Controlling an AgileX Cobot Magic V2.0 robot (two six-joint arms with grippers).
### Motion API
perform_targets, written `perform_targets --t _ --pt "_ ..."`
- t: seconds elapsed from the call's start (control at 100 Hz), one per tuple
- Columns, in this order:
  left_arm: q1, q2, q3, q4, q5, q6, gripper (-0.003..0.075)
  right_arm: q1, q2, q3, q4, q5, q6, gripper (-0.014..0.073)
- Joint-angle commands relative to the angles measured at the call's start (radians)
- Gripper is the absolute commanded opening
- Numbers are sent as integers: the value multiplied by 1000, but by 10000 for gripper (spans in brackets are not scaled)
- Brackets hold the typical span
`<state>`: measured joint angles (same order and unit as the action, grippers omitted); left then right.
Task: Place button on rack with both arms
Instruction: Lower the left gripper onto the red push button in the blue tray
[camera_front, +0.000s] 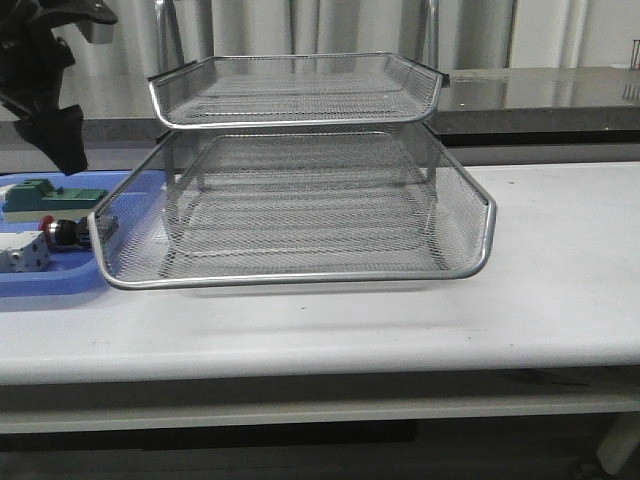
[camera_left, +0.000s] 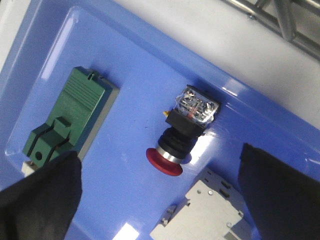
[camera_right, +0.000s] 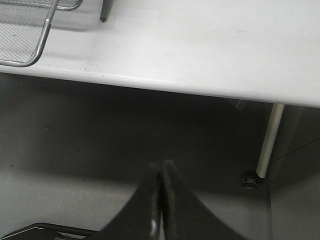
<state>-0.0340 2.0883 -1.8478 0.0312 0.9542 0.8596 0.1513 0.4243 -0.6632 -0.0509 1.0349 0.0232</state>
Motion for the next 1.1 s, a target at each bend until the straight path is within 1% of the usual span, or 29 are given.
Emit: perform_targets --t 0.0,0.31,0.64,1.09 --pt "1 -24 -48 9 -27 12 606 1 6 -35 -11 -55 1 -70" --pt "1 63 -52 16 -57 38 606 1 6 -35 -11 -55 1 -70" --pt "3 90 -52 16 -107 65 606 1 6 -35 -11 -55 1 -70" --pt "5 177 -142 5 -92 65 606 1 6 -35 -11 -56 1 -71"
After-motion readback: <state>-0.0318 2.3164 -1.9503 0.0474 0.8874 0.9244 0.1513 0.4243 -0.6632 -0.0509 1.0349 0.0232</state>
